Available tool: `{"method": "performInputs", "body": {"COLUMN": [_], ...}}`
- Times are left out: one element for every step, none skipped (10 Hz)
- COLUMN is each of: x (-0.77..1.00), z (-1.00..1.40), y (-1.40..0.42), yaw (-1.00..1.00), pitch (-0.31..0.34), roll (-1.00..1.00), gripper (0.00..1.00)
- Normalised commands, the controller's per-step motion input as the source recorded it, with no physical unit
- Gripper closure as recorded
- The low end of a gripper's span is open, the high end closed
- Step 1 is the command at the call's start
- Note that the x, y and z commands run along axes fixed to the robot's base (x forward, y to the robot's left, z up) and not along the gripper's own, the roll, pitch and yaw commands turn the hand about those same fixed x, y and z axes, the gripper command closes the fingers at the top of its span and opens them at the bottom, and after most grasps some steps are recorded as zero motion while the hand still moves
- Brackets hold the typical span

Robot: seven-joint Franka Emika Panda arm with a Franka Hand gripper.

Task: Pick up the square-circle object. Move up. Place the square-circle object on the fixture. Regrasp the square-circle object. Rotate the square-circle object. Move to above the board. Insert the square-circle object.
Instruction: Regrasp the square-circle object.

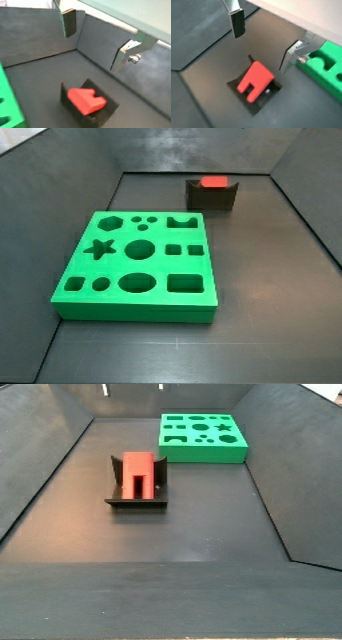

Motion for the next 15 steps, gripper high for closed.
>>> {"method": "performInputs", "body": {"x": [0.01,0.01,0.03,0.05,0.06,0.07,0.08,0.09,0.09,0.08,0.07,0.03,0.03,0.05,0.05], "z": [0.0,-0.01,-0.01,-0.01,-0.01,-0.01,-0.01,-0.01,-0.01,-0.01,0.0,-1.0,-1.0,-1.0,-1.0], "y": [-0.02,-0.02,-0.02,-0.03,-0.03,-0.03,-0.03,-0.04,-0.04,-0.02,-0.02,0.08,0.08,0.07,0.07], "yaw": [0.02,0.02,0.02,0.02,0.03,0.03,0.05,0.06,0.08,0.1,0.11,0.02,0.03,0.08,0.11], "pitch": [-0.032,-0.026,-0.011,0.005,0.025,0.042,0.093,0.114,0.12,0.116,0.103,0.166,0.151,0.103,0.07], "roll": [1.0,1.0,1.0,1.0,1.0,1.0,0.87,0.67,0.47,0.31,0.22,0.08,0.06,0.05,0.05], "gripper": [0.0,0.0,0.0,0.0,0.0,0.0,0.0,0.0,0.0,0.0,0.0,0.0,0.0,0.0,0.0]}}
